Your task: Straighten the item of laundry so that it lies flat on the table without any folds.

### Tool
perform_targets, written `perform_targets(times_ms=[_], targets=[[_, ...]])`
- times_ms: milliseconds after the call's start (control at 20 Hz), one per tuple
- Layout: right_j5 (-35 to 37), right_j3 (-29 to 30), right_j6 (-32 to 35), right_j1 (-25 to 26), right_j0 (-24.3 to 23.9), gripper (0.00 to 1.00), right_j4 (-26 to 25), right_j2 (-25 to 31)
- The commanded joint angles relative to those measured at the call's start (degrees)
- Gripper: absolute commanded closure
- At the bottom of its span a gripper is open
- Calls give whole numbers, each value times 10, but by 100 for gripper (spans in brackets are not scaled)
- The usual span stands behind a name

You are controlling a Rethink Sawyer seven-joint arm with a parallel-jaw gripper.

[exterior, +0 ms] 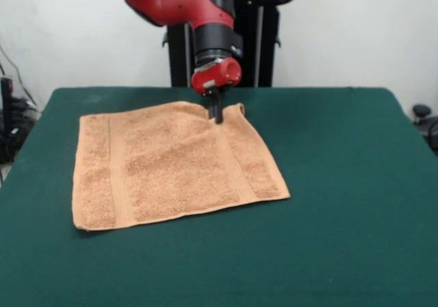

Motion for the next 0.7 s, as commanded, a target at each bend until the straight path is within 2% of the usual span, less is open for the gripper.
perform_targets(times_ms=[50,150,200,300,400,600,700], targets=[[286,-171,48,119,123,100,274,121],[209,-115,15,99,170,100,373,108],[188,-97,9,93,185,100,405,109],[153,-91,9,100,206,100,435,115],[117,-125,16,121,219,100,415,113],[106,-194,46,145,230,100,383,106],[86,-214,55,152,238,100,383,101]])
